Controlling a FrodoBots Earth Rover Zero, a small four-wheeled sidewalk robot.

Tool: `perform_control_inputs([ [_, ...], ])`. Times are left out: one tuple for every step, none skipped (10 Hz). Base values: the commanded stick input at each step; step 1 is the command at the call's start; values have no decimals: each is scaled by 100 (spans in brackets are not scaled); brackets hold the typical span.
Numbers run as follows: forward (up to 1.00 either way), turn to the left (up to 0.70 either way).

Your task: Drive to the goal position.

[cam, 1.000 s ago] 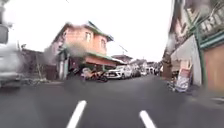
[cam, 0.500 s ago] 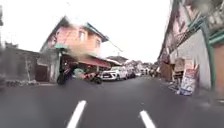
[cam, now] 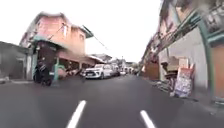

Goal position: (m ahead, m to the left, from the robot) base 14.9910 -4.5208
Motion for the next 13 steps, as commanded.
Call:
perform_control_inputs([
  [100, -40],
  [100, -40],
  [100, -40],
  [100, -36],
  [100, -4],
  [100, 6],
  [100, 20],
  [100, 23],
  [100, 13],
  [100, 17],
  [100, 13],
  [100, 6],
  [100, -1],
])
